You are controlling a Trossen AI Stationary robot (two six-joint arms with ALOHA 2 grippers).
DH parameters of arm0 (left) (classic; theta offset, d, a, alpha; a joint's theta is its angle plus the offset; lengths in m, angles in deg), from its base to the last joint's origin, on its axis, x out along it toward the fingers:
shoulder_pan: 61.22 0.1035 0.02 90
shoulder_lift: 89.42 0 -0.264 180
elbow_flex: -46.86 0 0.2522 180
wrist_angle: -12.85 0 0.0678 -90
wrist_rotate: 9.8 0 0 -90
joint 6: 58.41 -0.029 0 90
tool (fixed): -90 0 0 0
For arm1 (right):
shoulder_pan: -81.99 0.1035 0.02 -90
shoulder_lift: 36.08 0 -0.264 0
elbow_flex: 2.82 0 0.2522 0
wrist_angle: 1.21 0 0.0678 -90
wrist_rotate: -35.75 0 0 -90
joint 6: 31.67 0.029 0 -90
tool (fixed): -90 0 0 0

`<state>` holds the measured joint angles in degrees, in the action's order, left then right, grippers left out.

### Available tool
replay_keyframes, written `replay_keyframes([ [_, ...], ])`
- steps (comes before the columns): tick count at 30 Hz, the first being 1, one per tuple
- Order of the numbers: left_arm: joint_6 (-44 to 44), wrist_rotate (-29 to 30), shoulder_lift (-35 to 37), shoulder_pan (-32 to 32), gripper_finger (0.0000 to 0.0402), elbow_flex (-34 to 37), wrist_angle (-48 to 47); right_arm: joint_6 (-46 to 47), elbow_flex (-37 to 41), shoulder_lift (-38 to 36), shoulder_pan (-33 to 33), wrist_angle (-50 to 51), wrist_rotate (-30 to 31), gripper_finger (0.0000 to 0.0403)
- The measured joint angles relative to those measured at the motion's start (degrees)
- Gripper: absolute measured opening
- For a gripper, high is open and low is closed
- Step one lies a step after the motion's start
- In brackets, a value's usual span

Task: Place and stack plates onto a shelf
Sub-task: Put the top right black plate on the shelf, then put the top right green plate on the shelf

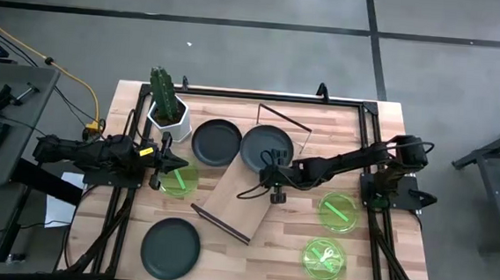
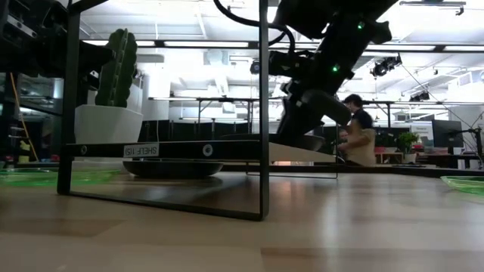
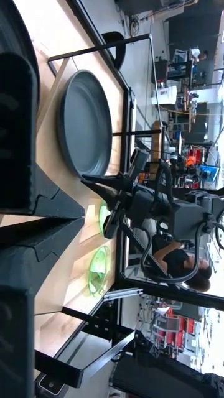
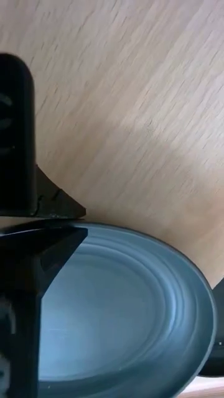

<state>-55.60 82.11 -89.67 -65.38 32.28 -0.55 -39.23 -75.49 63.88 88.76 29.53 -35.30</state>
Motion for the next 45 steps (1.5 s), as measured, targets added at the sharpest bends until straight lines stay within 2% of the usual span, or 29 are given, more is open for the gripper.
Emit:
replay_keyframes([
  [4, 0.0, 0.0, 0.0, 0.02, 0.0, 0.0, -0.02, 2.7, -0.01, -0.3, 0.0, 1.96, -0.73, 0.0026],
  [10, 0.02, -0.02, -0.02, 0.01, 0.0, 0.0, -0.06, 4.43, 0.08, -1.85, -0.02, 5.2, -1.65, 0.0119],
  [14, 0.0, 0.0, -0.15, 0.0, 0.0, 0.0, -0.01, 4.69, 0.14, -4.52, 0.02, 5.11, -2.9, 0.0166],
  [19, 0.0, 0.01, -0.15, 0.02, 0.0, 0.0, 0.0, 5.48, 0.14, -9.89, 0.13, 5.13, -3.12, 0.019],
  [23, 0.0, 0.0, -0.15, 0.0, 0.0, 0.0, -0.02, 10.83, 0.14, -16.18, 1.16, 10.98, -3.71, 0.0193],
  [30, 0.0, 0.02, -0.15, 0.0, 0.0, 0.0, -0.02, 32.84, 7.06, -24.44, 5.84, 14.97, -16.07, 0.0193],
  [39, 0.0, 0.02, -0.15, 0.0, 0.0, 0.0, -0.01, 77.36, 21.3, -26.84, 16.35, 17.66, -15.98, 0.0193],
  [42, 0.01, 0.02, -0.15, 0.01, 0.0, 0.0, 0.0, 87.92, 24.46, -26.84, 18.1, 17.72, -13.92, 0.0193],
  [45, 0.01, 0.02, -0.15, 0.02, 0.0, -0.02, -0.01, 93.33, 25.75, -26.84, 18.89, 17.71, -10.76, 0.0193],
])
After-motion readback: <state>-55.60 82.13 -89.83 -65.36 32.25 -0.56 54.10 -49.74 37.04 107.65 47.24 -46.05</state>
